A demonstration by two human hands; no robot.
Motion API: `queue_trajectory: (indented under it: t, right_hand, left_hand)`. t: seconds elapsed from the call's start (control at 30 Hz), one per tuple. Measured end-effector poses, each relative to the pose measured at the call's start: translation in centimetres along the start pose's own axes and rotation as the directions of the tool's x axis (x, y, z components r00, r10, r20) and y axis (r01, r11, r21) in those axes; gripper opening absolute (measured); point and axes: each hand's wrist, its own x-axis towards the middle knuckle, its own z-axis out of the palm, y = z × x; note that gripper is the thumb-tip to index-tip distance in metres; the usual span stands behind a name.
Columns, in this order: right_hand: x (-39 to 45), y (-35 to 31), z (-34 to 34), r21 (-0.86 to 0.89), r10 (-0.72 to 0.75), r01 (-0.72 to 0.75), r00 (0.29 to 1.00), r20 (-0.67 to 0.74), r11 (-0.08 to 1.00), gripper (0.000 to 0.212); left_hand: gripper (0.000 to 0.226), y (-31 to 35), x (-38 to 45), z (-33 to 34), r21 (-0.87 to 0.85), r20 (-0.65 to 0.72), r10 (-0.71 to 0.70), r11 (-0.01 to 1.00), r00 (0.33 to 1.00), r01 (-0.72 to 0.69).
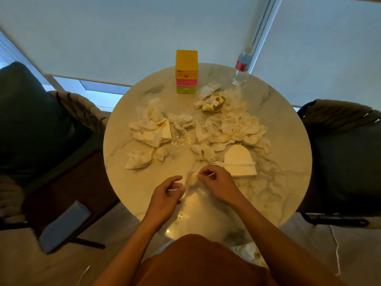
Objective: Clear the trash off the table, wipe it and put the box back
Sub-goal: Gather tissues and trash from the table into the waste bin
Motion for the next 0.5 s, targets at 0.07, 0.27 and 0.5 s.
queue_trajectory:
  t: [0.07, 0.27, 0.5]
  right_hand:
    - [-1.1, -0.8, 0.7, 0.091, 0.038, -0.045, 0.996, 0.076, 0.995, 0.011]
    - [-0.8, -1.8, 2.1, 0.197, 0.047, -0.104, 0.961, 0.273, 0.975, 0.016]
    - [6.7, 0.8, 0.4, -0.249, 0.168, -0.226, 0.958, -0.231, 0.942, 0.045]
  left_hand:
    - [0.035, 0.5, 0.3, -0.2, -0.127, 0.042, -0.061, 0.990, 0.997, 0.066]
    - [0.019, 0.7, 1.0, -1.3, -0.174, 0.017, -0.034, 0.984, 0.999, 0.037]
    - [0.014, 0.5, 1.8, -2.8, -0.140, -0.122, -0.069, 0.989, 0.990, 0.051]
